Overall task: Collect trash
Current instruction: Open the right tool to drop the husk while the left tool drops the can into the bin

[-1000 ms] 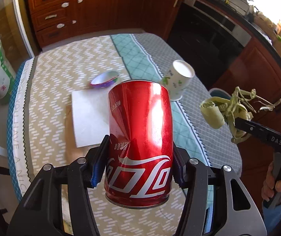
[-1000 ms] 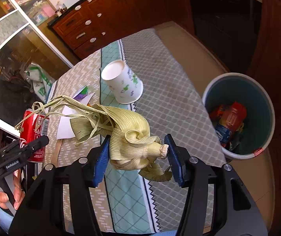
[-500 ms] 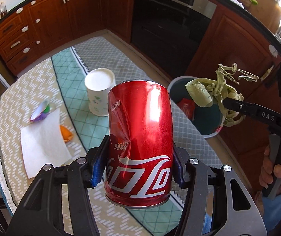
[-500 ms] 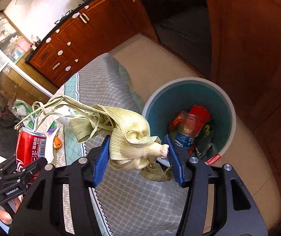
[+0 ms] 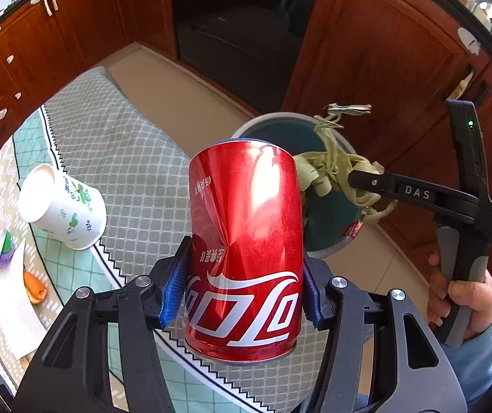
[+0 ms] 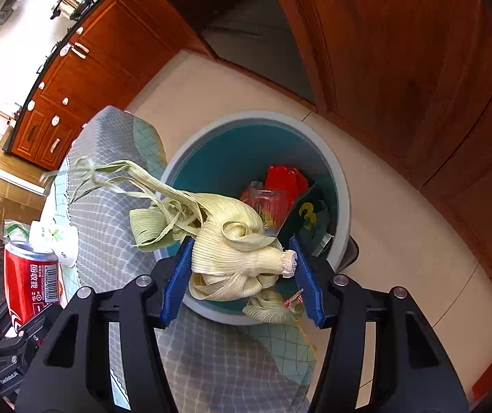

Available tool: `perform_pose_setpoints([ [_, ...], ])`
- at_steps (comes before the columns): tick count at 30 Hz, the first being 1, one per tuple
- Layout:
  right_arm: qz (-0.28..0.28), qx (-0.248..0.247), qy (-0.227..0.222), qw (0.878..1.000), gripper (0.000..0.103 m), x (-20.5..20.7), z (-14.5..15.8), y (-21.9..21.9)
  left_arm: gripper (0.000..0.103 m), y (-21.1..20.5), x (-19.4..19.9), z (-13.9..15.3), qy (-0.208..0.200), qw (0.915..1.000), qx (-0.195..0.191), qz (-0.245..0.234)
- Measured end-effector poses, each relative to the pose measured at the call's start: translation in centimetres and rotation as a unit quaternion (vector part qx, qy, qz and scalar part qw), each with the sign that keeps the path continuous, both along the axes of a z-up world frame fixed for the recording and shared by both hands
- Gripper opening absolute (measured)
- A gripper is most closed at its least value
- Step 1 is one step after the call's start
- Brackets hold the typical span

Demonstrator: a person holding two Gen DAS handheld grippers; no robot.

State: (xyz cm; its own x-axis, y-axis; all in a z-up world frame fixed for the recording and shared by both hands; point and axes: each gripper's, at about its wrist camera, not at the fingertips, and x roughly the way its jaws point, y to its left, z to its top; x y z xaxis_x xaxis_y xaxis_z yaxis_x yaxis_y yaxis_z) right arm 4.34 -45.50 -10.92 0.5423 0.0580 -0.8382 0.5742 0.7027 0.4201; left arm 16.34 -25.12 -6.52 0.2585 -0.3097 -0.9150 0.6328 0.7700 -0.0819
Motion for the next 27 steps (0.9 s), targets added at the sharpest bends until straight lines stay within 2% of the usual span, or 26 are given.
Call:
perform_pose_setpoints([
  [4,0.013,0.010,0.007,1.000,0.057,1.4,-1.4,-0.1,0.057,-1.3,0.9,-0.8,0.009,0.9999,0.005,-0.004],
  [7,0.016,0.009,0.011,1.000,0.067,1.6,-1.9,-0.4,0.057,-2.1,1.4,-1.4,0.015,0.9998,0.009,-0.004],
  [15,0.001,0.001,0.009,1.000,0.079,0.7,-1.5,-0.9,0.057,-3.4,1.7,-2.9,0.032,0.9993,0.014,-0.014],
  [24,-0.014,-0.003,0.008,1.000,0.082,-0.1,-0.6,-1.5,0.057,-6.4,2.2,-3.3,0.042,0.9987,0.016,-0.023],
  [27,-0.015,-0.007,0.009,1.000,0.082,-0.3,-0.3,-1.4,0.070,-7.1,2.6,-3.4,0.045,0.9987,0.011,-0.018],
])
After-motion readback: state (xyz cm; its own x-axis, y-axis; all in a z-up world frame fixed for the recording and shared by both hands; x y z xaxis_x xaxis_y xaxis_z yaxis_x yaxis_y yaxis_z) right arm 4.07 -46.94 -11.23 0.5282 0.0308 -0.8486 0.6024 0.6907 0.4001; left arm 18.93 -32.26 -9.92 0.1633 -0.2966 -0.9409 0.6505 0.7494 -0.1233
